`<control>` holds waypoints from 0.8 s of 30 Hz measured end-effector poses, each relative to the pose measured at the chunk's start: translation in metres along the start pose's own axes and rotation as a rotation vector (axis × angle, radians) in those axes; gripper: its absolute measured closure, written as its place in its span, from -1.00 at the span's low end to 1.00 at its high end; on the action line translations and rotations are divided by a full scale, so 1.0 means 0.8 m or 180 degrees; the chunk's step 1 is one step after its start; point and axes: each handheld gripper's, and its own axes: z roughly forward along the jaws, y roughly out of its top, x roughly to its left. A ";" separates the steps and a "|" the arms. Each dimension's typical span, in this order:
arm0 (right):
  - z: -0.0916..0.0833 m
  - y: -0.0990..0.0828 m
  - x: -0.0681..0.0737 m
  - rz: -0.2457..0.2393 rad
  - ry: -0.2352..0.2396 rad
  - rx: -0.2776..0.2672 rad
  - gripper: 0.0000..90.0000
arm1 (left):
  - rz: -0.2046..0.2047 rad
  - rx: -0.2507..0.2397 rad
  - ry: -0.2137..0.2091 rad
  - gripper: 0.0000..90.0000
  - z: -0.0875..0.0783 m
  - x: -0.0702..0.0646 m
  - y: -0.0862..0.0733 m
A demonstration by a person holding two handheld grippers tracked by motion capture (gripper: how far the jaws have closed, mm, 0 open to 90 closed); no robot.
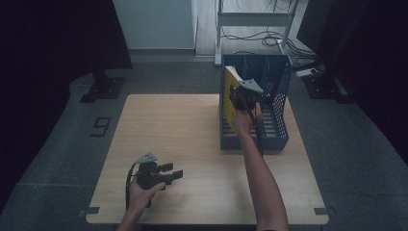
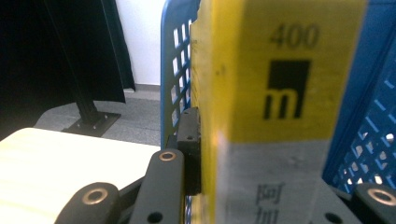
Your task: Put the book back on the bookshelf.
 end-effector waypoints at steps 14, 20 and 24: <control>0.026 -0.013 0.005 0.0016 -0.0049 0.0063 0.64 | -0.0030 -0.0006 0.0001 -0.25 -0.001 0.004 -0.001; 0.030 -0.024 0.004 0.0018 -0.0042 0.0130 0.63 | -0.0028 0.0020 0.0015 -0.25 0.001 0.004 -0.001; 0.028 -0.029 0.004 -0.0013 -0.0031 0.0118 0.63 | -0.0019 0.0037 0.0016 -0.25 0.002 0.004 -0.002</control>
